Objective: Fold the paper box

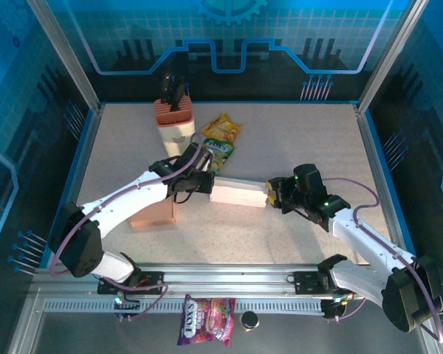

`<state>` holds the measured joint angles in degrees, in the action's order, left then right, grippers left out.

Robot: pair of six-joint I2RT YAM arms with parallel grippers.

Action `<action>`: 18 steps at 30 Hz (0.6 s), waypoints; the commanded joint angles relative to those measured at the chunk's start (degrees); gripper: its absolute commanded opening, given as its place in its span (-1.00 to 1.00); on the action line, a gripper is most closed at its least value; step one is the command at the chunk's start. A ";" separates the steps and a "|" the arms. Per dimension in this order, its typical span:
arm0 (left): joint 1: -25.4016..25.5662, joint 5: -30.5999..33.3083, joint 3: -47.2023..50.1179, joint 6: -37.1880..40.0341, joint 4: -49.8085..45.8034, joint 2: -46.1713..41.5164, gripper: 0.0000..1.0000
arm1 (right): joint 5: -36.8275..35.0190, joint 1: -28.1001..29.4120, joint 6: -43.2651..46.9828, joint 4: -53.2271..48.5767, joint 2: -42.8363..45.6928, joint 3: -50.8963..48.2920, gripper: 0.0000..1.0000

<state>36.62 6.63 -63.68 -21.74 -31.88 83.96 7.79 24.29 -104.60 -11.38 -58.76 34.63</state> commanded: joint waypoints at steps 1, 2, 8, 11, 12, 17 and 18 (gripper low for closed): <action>0.70 -1.62 0.54 -2.05 -4.46 0.31 -0.63 | -0.32 -0.50 0.04 -1.89 0.22 -1.65 -0.27; 0.70 -1.77 0.53 -2.56 -4.45 -0.34 -0.51 | -0.37 -0.48 0.09 -1.89 0.23 -1.76 -0.27; 0.03 -4.63 0.40 -9.61 -3.29 -5.56 -0.12 | -0.37 -0.48 0.35 -2.01 0.05 -1.71 -0.28; -2.00 -7.32 0.90 -14.46 -2.01 -8.00 -0.05 | -0.24 -0.48 0.40 -2.07 -0.04 -1.58 -0.28; -3.06 -8.35 1.25 -16.16 -1.46 -8.45 -0.03 | -0.23 -0.49 0.52 -2.10 -0.04 -1.46 -0.28; -8.23 -14.85 2.35 -21.15 0.98 -7.10 -0.03 | -0.15 -0.49 0.85 -2.16 -0.30 -1.32 -0.28; -8.99 -16.02 2.78 -21.93 2.32 -6.69 -0.04 | -0.02 -0.50 0.81 -2.16 -0.39 -1.30 -0.28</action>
<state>29.47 -3.57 -62.43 -38.70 -31.70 76.25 7.79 24.29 -104.40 -11.11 -58.72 34.44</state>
